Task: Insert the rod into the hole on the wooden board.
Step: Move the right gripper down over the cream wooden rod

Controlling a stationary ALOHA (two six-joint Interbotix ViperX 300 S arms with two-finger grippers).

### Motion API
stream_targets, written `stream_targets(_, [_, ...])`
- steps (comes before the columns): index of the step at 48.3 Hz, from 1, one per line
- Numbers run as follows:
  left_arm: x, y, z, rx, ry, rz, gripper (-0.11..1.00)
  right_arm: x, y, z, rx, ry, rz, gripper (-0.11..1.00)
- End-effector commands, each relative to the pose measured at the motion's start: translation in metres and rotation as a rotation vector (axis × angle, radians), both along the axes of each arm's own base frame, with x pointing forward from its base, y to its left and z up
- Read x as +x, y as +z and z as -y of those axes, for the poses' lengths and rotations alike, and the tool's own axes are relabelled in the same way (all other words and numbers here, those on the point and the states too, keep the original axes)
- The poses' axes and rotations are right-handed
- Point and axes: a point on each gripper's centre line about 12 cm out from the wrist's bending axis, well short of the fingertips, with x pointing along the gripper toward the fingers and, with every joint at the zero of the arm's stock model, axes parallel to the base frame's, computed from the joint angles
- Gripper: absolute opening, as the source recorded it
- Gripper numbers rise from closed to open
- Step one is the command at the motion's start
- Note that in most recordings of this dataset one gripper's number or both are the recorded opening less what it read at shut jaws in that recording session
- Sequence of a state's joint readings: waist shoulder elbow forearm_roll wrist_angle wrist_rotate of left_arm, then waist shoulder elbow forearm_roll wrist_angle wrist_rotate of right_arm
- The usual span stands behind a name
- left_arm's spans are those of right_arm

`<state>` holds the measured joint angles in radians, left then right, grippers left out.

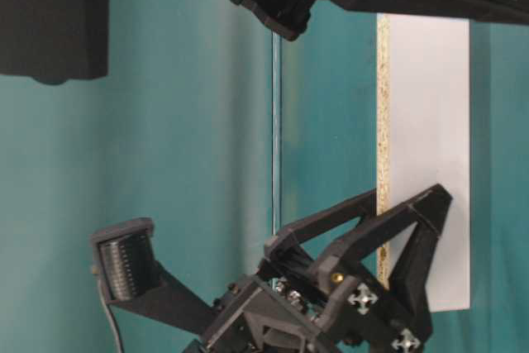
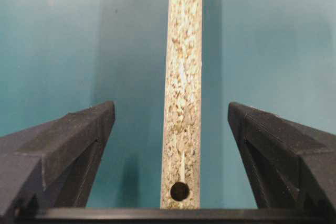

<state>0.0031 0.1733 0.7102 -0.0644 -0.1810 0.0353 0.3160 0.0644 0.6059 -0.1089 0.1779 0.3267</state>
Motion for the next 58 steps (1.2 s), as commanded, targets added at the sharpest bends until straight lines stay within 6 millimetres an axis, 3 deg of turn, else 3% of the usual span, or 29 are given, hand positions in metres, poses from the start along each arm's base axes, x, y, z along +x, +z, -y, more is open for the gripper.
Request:
stream_targets(1, [0.005, 0.007, 0.001, 0.008, -0.009, 0.035, 1.0, 0.006, 0.012, -0.004, 0.013, 0.004, 0.036, -0.01])
stream_targets(21, [0.005, 0.007, 0.001, 0.006, -0.008, 0.034, 1.0, 0.022, 0.01, -0.008, 0.008, -0.029, -0.029, 0.0])
stream_targets(27, [0.004, 0.006, 0.001, 0.007, -0.008, 0.034, 1.0, 0.023, 0.012, -0.008, 0.021, -0.076, -0.079, 0.2])
stream_targets(35, [0.005, 0.007, 0.001, 0.008, -0.009, 0.037, 1.0, 0.026, 0.018, -0.008, 0.048, -0.134, -0.114, 0.7])
stream_targets(39, [0.006, 0.008, 0.001, 0.007, -0.008, 0.038, 1.0, 0.031, 0.025, -0.009, 0.064, -0.148, -0.101, 0.89])
stream_targets(45, [0.005, 0.007, 0.001, 0.007, -0.008, 0.037, 1.0, 0.041, 0.033, -0.012, 0.079, -0.159, -0.089, 0.9])
stream_targets(58, [0.004, 0.006, 0.001, 0.003, -0.005, 0.032, 1.0, 0.066, 0.029, -0.025, 0.074, -0.197, -0.157, 0.89])
